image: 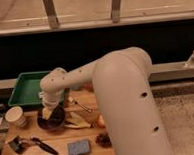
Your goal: Wipe purple bowl with eraser
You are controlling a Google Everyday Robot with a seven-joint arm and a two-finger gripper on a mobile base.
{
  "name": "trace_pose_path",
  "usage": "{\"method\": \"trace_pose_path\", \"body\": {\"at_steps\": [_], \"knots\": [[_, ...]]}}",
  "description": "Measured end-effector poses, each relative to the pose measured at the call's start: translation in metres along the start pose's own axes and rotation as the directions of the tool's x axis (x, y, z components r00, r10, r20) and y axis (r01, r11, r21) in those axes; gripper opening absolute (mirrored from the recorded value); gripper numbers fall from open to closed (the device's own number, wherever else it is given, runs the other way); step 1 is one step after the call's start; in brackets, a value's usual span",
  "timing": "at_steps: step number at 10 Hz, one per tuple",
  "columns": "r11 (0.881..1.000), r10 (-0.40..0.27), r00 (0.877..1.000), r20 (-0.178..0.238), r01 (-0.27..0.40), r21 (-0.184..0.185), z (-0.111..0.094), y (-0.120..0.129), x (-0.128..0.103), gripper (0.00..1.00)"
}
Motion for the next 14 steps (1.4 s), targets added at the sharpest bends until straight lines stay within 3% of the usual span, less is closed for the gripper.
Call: {"method": "trace_pose_path", "body": {"at_steps": [2, 5, 9, 14], "knots": [[1.000, 0.028, 0.999, 0.041, -0.028, 0.012, -0.004, 0.003, 0.004, 0.00], [0.999, 0.045, 0.997, 0.067, -0.046, 0.017, -0.005, 0.004, 0.004, 0.00], [0.998, 0.064, 0.997, 0.047, -0.065, 0.006, 0.000, 0.006, 0.010, 0.00], [0.996, 0.070, 0.998, -0.004, -0.071, -0.045, 0.015, 0.015, 0.019, 0.00]]}}
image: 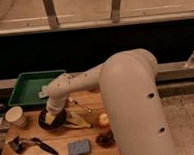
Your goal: Wipe purple bowl with eraser
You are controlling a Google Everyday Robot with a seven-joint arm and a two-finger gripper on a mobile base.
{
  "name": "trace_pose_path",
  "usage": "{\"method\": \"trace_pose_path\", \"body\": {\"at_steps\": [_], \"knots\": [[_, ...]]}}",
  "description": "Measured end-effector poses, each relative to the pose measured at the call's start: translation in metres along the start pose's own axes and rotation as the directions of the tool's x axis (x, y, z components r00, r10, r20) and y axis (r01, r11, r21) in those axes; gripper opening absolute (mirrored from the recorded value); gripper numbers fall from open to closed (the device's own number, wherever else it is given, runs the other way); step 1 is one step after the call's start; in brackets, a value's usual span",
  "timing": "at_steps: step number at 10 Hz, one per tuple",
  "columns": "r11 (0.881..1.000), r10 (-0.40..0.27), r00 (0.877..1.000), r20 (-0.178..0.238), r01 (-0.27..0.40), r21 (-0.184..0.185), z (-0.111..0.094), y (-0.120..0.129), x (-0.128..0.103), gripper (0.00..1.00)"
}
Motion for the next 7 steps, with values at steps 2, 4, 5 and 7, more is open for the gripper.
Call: {"method": "trace_pose_path", "body": {"at_steps": [2, 4, 5, 7], "knots": [[1.000, -0.028, 1.000, -0.011, 0.028, 0.000, -0.005, 0.001, -0.009, 0.00], [0.996, -0.084, 0.996, -0.031, 0.084, 0.000, -0.007, -0.002, -0.036, 0.00], [0.994, -0.111, 0.993, -0.036, 0.111, -0.002, -0.005, -0.004, -0.052, 0.00], [0.988, -0.157, 0.986, -0.048, 0.156, -0.016, 0.002, -0.008, -0.074, 0.00]]}}
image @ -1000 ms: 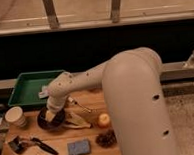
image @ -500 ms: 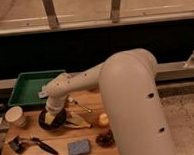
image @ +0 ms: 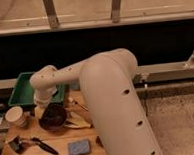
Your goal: Wipe purple bowl with eraser
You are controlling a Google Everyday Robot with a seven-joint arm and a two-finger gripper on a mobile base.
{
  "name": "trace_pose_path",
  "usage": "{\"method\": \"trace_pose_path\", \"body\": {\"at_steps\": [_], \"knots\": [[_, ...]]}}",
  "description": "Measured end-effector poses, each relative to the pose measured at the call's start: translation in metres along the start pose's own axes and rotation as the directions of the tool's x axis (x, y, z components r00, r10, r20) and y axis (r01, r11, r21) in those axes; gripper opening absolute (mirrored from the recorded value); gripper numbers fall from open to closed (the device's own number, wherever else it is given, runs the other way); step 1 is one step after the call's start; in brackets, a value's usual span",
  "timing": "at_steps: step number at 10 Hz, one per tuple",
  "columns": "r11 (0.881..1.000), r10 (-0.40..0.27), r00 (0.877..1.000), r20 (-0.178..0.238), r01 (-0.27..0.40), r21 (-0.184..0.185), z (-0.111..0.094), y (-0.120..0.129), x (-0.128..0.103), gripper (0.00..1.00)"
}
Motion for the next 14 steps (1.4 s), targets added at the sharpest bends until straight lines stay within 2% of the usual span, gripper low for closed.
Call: {"method": "trace_pose_path", "body": {"at_steps": [3, 7, 8, 10, 13, 14], "knots": [[1.000, -0.002, 1.000, -0.003, 0.002, 0.000, -0.003, 0.002, 0.003, 0.00], [0.999, 0.046, 0.998, -0.045, -0.046, 0.010, -0.023, 0.022, 0.049, 0.00], [0.998, 0.054, 0.997, -0.055, -0.054, 0.012, -0.026, 0.022, 0.053, 0.00], [0.998, 0.065, 0.995, -0.078, -0.064, 0.022, -0.024, 0.007, 0.053, 0.00], [0.999, 0.038, 0.993, -0.110, -0.034, 0.039, -0.016, -0.023, 0.030, 0.00], [0.999, 0.031, 0.993, -0.117, -0.027, 0.040, -0.014, -0.032, 0.028, 0.00]]}}
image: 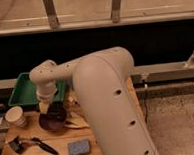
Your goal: Wipe purple bowl with eraser
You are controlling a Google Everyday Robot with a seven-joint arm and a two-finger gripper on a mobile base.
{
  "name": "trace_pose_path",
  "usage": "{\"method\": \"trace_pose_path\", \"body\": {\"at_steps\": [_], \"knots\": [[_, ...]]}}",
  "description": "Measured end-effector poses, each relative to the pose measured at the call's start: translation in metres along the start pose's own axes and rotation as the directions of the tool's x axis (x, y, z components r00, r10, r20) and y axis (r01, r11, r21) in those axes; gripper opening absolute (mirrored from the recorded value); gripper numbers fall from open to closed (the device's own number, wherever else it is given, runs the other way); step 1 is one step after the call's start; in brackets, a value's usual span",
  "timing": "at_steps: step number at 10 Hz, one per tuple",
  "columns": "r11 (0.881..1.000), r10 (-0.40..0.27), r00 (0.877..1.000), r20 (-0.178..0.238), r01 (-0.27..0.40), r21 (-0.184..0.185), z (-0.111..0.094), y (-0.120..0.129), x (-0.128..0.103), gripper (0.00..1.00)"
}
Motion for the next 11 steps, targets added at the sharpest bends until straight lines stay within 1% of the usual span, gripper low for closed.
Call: {"method": "trace_pose_path", "body": {"at_steps": [1, 2, 5, 7, 8, 10, 11], "knots": [[1.000, -0.004, 1.000, 0.000, 0.004, 0.003, -0.001, -0.003, 0.000, 0.00], [1.000, -0.014, 1.000, -0.001, 0.014, 0.005, -0.002, 0.000, 0.001, 0.00], [0.999, -0.034, 0.999, 0.032, 0.035, -0.019, 0.000, 0.041, 0.002, 0.00], [0.997, -0.063, 0.996, 0.058, 0.065, -0.045, 0.005, 0.072, -0.003, 0.00], [0.995, -0.076, 0.995, 0.065, 0.080, -0.055, 0.007, 0.083, -0.006, 0.00], [0.996, -0.064, 0.996, 0.063, 0.068, -0.055, 0.008, 0.097, -0.001, 0.00], [0.997, -0.053, 0.997, 0.062, 0.057, -0.050, 0.007, 0.097, 0.002, 0.00]]}}
